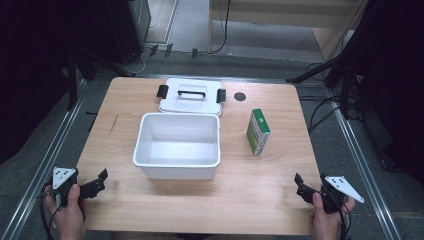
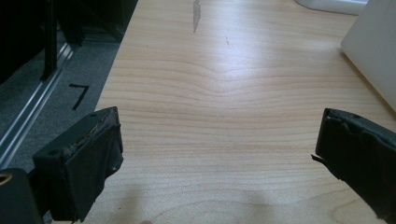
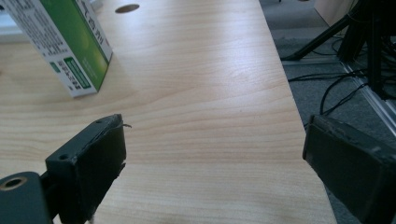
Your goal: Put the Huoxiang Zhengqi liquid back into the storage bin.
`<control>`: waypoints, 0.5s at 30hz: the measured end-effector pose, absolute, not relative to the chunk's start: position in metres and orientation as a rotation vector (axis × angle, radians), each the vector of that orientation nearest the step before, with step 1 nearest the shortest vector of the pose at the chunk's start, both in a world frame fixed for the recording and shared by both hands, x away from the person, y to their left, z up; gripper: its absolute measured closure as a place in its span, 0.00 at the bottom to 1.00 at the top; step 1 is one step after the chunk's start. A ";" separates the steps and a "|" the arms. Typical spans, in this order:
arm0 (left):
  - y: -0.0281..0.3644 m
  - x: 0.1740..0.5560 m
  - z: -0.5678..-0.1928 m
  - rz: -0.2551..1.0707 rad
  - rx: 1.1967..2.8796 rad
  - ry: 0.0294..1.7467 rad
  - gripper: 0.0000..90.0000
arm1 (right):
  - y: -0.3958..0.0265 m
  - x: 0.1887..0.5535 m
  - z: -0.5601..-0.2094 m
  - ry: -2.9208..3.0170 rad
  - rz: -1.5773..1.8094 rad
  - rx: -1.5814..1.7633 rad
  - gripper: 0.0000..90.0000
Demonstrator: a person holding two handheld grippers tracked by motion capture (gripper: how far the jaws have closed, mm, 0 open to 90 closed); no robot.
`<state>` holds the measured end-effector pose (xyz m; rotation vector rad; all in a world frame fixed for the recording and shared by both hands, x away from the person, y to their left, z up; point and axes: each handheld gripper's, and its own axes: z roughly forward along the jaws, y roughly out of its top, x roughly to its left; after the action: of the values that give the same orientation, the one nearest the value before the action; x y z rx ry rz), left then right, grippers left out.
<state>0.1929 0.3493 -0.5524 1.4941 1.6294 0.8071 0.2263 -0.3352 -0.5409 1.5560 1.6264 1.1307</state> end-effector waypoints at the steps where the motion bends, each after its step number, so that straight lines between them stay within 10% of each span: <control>1: 0.349 0.192 -0.552 0.807 1.494 1.625 0.02 | -0.335 0.226 -0.541 1.626 1.131 1.556 0.07; 15: 0.351 0.192 -0.552 0.805 1.483 1.629 0.02 | -0.319 0.232 -0.525 1.907 0.996 1.521 0.09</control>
<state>0.1918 0.3508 -0.5524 1.4831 1.6286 0.8050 0.2323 -0.3188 -0.5247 1.5209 1.9070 0.9956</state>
